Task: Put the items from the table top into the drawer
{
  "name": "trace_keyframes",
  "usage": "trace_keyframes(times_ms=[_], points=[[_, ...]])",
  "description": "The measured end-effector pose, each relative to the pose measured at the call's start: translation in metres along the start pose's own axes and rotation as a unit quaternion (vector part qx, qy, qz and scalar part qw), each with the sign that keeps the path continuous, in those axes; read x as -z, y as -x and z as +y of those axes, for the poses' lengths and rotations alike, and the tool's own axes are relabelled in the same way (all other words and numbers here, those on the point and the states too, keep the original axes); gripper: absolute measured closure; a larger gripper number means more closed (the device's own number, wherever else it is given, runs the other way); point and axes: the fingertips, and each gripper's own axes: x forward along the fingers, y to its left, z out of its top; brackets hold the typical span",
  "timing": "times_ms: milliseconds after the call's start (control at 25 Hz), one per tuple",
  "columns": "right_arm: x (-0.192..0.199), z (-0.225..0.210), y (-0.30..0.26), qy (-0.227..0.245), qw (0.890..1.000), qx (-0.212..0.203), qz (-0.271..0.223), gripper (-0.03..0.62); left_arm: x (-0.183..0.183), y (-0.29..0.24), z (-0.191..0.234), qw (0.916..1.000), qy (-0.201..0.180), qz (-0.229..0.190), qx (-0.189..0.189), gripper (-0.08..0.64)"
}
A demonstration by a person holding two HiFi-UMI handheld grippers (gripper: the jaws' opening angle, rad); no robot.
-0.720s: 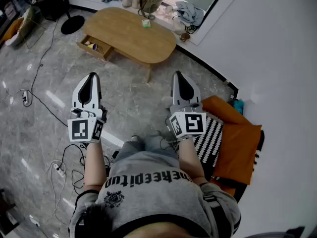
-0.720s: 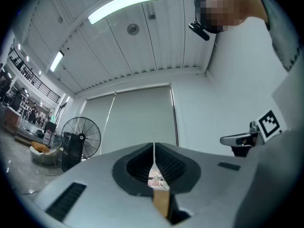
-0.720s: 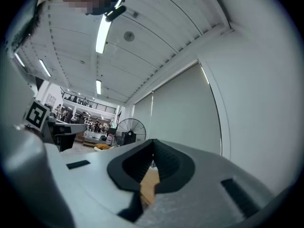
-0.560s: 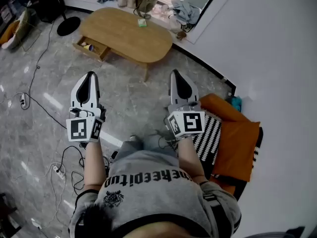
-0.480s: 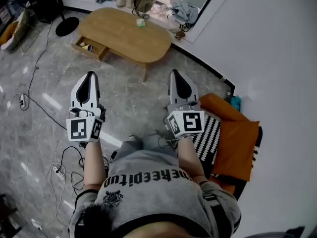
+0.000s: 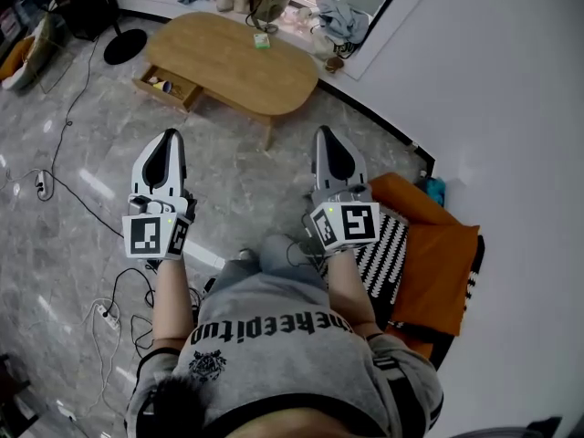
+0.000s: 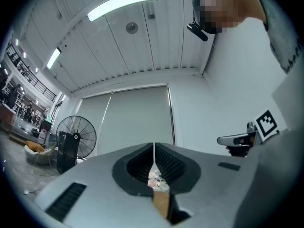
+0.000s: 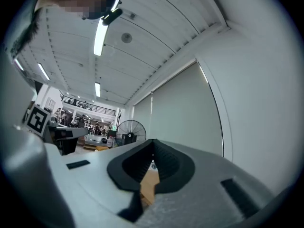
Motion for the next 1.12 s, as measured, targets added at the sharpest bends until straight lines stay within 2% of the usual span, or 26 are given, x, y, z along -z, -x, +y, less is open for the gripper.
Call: trace_keyframes(times_ms=[240,440,1120], points=[[0.015,-0.004,-0.02,-0.003,1.0,-0.004,0.011,0.589,0.012,-0.016,0.008,0.9999,0.005,0.009,0.003,0.548],[0.029,-0.019,-0.066,-0.006,1.0,-0.012,0.008,0.589,0.028,-0.051,0.028,0.9999,0.0,0.01,-0.006,0.548],[0.065,-0.119,-0.291,-0.007,0.998,-0.055,0.007,0.589,0.075,-0.273,0.09,0.9994,-0.009,0.001,-0.035,0.548]])
